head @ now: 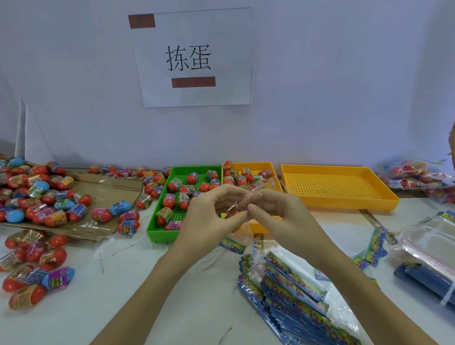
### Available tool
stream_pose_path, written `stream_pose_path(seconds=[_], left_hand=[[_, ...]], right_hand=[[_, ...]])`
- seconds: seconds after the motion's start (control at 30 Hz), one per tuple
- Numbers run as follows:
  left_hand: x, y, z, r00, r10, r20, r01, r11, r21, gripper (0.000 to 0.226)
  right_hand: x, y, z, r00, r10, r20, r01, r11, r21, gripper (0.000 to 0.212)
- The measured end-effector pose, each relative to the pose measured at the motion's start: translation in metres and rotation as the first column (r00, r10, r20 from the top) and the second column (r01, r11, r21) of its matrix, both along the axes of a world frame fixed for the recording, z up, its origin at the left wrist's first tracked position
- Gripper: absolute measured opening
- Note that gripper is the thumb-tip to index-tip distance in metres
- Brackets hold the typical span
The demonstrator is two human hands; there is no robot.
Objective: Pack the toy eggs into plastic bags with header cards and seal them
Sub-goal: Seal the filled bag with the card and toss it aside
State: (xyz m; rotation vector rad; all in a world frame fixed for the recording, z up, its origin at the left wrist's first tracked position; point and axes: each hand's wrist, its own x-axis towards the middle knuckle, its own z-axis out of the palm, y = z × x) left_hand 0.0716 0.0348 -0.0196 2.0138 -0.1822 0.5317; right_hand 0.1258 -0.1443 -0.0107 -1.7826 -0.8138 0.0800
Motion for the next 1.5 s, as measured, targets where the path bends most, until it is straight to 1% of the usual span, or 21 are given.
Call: stream_pose_path(seconds=[0.07,0.13,0.2,0.27,0.33,0.37,0.4,0.47,0.53,0.6,0.67,0.83,0.93,1.0,1.07,1.17,1.23,1.3,1.37,1.43,1.5], left_hand=[[0.0,0.001,0.001,0.999,-0.023,-0.036,0.023,1.0,0.002,0.035],[0.001,0.003,0.002,0.989,-0.054,-0.136,0.059,0.998,0.033,0.042],[0.002,0.007,0.003,0.982,-0.033,-0.185,0.05,0.995,0.086,0.036],[0.003,0.015,0.004,0.983,0.041,-0.181,-0.029,0.997,0.066,0.025],[0.005,0.026,0.006,0.975,0.14,-0.174,-0.146,0.989,-0.024,0.024],[0.005,0.032,0.006,0.967,0.195,-0.165,-0.208,0.976,-0.069,0.026],[0.005,0.036,0.006,0.956,0.249,-0.158,-0.268,0.957,-0.114,0.028],[0.005,0.04,0.006,0.941,0.289,-0.177,-0.325,0.916,-0.236,0.03],[0.007,0.04,0.006,0.946,0.247,-0.211,-0.312,0.871,-0.379,0.034],[0.007,0.04,0.007,0.948,0.228,-0.223,-0.31,0.821,-0.479,0.037],[0.007,0.04,0.008,0.949,0.222,-0.222,-0.308,0.795,-0.523,0.037],[0.008,0.043,0.006,0.945,0.19,-0.267,-0.308,0.792,-0.527,0.044],[0.009,0.044,0.003,0.941,0.146,-0.305,-0.289,0.815,-0.502,0.05],[0.009,0.044,0.001,0.937,0.14,-0.319,-0.279,0.85,-0.447,0.05],[0.01,0.044,0.0,0.939,0.138,-0.314,-0.263,0.877,-0.402,0.046],[0.011,0.048,-0.001,0.939,0.185,-0.291,-0.296,0.866,-0.404,0.047],[0.011,0.049,-0.001,0.938,0.201,-0.284,-0.308,0.859,-0.408,0.049],[0.011,0.049,-0.001,0.938,0.202,-0.281,-0.302,0.873,-0.383,0.046],[0.011,0.047,-0.001,0.941,0.19,-0.28,-0.287,0.887,-0.361,0.041],[0.011,0.046,-0.001,0.944,0.176,-0.278,-0.271,0.896,-0.352,0.038],[0.01,0.045,-0.001,0.944,0.176,-0.28,-0.266,0.905,-0.33,0.038]], right_hand=[[0.0,0.0,0.0,1.0,-0.009,-0.014,0.01,0.999,0.048,0.016],[0.001,-0.001,0.0,0.999,-0.038,-0.026,0.041,0.994,0.104,0.016],[0.002,-0.001,0.001,0.999,-0.042,-0.016,0.044,0.99,0.132,0.016],[0.005,-0.001,-0.001,0.997,-0.07,-0.027,0.074,0.977,0.202,0.017],[0.011,-0.002,-0.007,0.973,-0.224,0.064,0.205,0.953,0.223,0.018],[0.013,-0.002,-0.012,0.939,-0.302,0.163,0.274,0.946,0.173,0.018],[0.016,-0.002,-0.017,0.907,-0.328,0.265,0.317,0.945,0.086,0.018],[0.02,-0.001,-0.031,0.885,-0.244,0.396,0.327,0.932,-0.158,0.021],[0.024,0.001,-0.039,0.873,-0.137,0.469,0.323,0.882,-0.343,0.032],[0.027,0.008,-0.039,0.846,-0.051,0.531,0.317,0.849,-0.423,0.04],[0.03,0.018,-0.038,0.819,0.018,0.574,0.31,0.827,-0.469,0.049],[0.026,0.035,-0.05,0.807,0.11,0.58,0.331,0.728,-0.6,0.073],[0.026,0.035,-0.051,0.81,0.075,0.582,0.368,0.707,-0.604,0.071],[0.025,0.034,-0.051,0.794,0.044,0.606,0.399,0.714,-0.575,0.066],[0.024,0.032,-0.05,0.79,-0.022,0.613,0.415,0.755,-0.507,0.063],[0.024,0.031,-0.047,0.781,-0.137,0.61,0.425,0.831,-0.358,0.053],[0.026,0.033,-0.047,0.806,-0.086,0.585,0.393,0.817,-0.422,0.055],[0.027,0.035,-0.051,0.826,0.03,0.562,0.355,0.747,-0.561,0.069],[0.029,0.037,-0.053,0.848,0.074,0.525,0.332,0.698,-0.634,0.082],[0.031,0.037,-0.053,0.855,0.053,0.517,0.338,0.698,-0.631,0.082],[0.029,0.036,-0.053,0.839,0.009,0.544,0.377,0.712,-0.592,0.072]])
